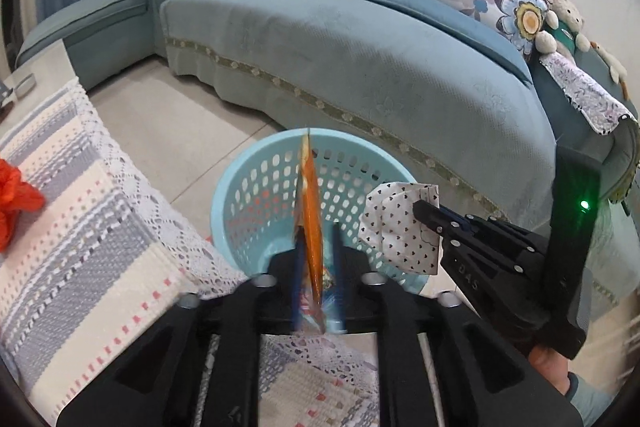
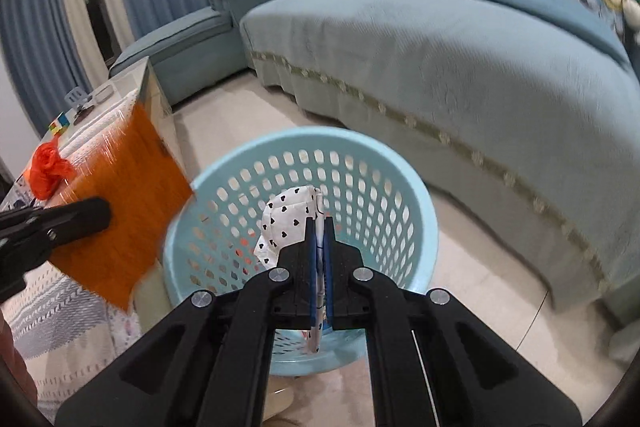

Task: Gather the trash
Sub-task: 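Carry both items over the light blue basket and open both tools to drop them, then move both open tools back over the cluttered table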

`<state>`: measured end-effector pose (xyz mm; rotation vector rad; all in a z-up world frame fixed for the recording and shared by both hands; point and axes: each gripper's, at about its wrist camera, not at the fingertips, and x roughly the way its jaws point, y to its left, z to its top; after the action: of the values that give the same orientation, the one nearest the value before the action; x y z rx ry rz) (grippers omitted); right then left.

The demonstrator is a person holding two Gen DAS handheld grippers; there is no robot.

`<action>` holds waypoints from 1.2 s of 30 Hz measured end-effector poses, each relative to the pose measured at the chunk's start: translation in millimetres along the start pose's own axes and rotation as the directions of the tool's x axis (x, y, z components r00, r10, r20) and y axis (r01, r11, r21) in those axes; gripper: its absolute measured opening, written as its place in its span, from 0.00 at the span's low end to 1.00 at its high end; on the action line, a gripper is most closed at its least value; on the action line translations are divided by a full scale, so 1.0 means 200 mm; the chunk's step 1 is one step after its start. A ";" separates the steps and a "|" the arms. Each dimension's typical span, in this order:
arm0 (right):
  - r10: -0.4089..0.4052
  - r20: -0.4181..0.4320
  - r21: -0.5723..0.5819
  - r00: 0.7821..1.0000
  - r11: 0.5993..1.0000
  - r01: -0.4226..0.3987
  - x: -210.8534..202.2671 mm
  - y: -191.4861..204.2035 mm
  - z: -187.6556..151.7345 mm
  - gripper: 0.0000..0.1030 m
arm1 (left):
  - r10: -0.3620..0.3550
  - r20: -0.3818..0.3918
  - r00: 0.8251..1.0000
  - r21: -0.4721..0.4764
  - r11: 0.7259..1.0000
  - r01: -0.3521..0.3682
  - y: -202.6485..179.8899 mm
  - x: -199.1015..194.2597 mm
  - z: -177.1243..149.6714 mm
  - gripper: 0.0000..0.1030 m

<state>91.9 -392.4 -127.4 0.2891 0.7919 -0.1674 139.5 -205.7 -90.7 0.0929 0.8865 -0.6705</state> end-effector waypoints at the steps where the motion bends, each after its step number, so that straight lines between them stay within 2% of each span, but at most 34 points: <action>1: 0.009 -0.010 0.011 1.000 1.000 -0.009 0.02 -0.01 0.00 0.02 | 0.005 0.002 1.000 -0.002 1.000 -0.005 0.01 0.00 -0.01 0.28; 2: 0.011 -0.015 0.018 1.000 1.000 -0.011 0.03 -0.02 0.00 0.02 | 0.006 0.005 1.000 -0.004 1.000 -0.006 0.01 0.00 -0.01 0.37; 3: 0.010 -0.020 0.020 1.000 1.000 -0.010 0.04 -0.02 0.01 0.03 | 0.005 0.009 1.000 -0.007 1.000 -0.005 0.02 -0.01 -0.01 0.41; 6: 0.050 -0.037 0.042 0.998 0.998 -0.048 0.05 -0.03 -0.01 0.06 | 0.004 0.018 1.000 -0.018 1.000 -0.004 0.03 -0.03 -0.01 0.49; 8: 0.047 -0.040 0.060 0.998 0.997 -0.045 0.06 -0.04 -0.02 0.07 | 0.000 0.021 1.000 -0.030 1.000 0.001 0.05 -0.03 -0.01 0.52; 14: 0.062 -0.057 0.073 0.996 0.996 -0.058 0.04 -0.03 -0.07 0.07 | 0.002 0.036 0.999 -0.021 1.000 -0.001 0.03 -0.08 -0.01 0.52; 19: 0.069 -0.034 0.038 0.997 0.997 -0.068 -0.05 0.04 -0.06 0.07 | -0.001 0.068 0.998 -0.012 1.000 0.002 0.02 -0.16 -0.01 0.52; 22: 0.087 -0.006 0.007 0.996 0.996 -0.087 -0.14 0.10 -0.03 0.07 | -0.006 0.112 0.994 -0.017 1.000 0.008 0.01 -0.28 0.01 0.52; 25: 0.139 0.041 -0.047 0.989 0.989 -0.137 -0.29 0.23 0.02 0.08 | -0.010 0.177 0.984 -0.039 0.999 0.017 0.03 -0.47 0.01 0.53; 27: 0.172 0.067 -0.078 0.983 0.983 -0.166 -0.38 0.32 0.05 0.17 | 0.006 0.226 0.974 -0.054 0.999 0.006 0.05 -0.61 -0.01 0.64; 29: 0.211 0.110 -0.121 0.971 0.973 -0.198 -0.49 0.43 0.07 0.46 | 0.030 0.276 0.961 -0.081 0.997 -0.008 0.09 -0.76 -0.04 0.70; 30: 0.232 0.135 -0.148 0.963 0.966 -0.212 -0.55 0.50 0.08 0.50 | 0.040 0.295 0.955 -0.095 0.995 -0.012 0.11 -0.83 -0.06 0.71; 33: 0.298 0.150 -0.215 0.943 0.940 -0.263 -0.67 0.68 0.09 0.51 | 0.105 0.340 0.935 -0.147 0.987 -0.058 0.23 -1.04 -0.14 0.71; 36: 0.376 0.139 -0.273 0.916 0.904 -0.329 -0.76 0.89 0.09 0.56 | 0.204 0.375 0.904 -0.222 0.967 -0.127 0.39 -1.26 -0.24 0.73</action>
<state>44.9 -223.1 27.9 0.1753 0.5518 0.2443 38.9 -1.0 51.0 -0.1374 0.5398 -0.4182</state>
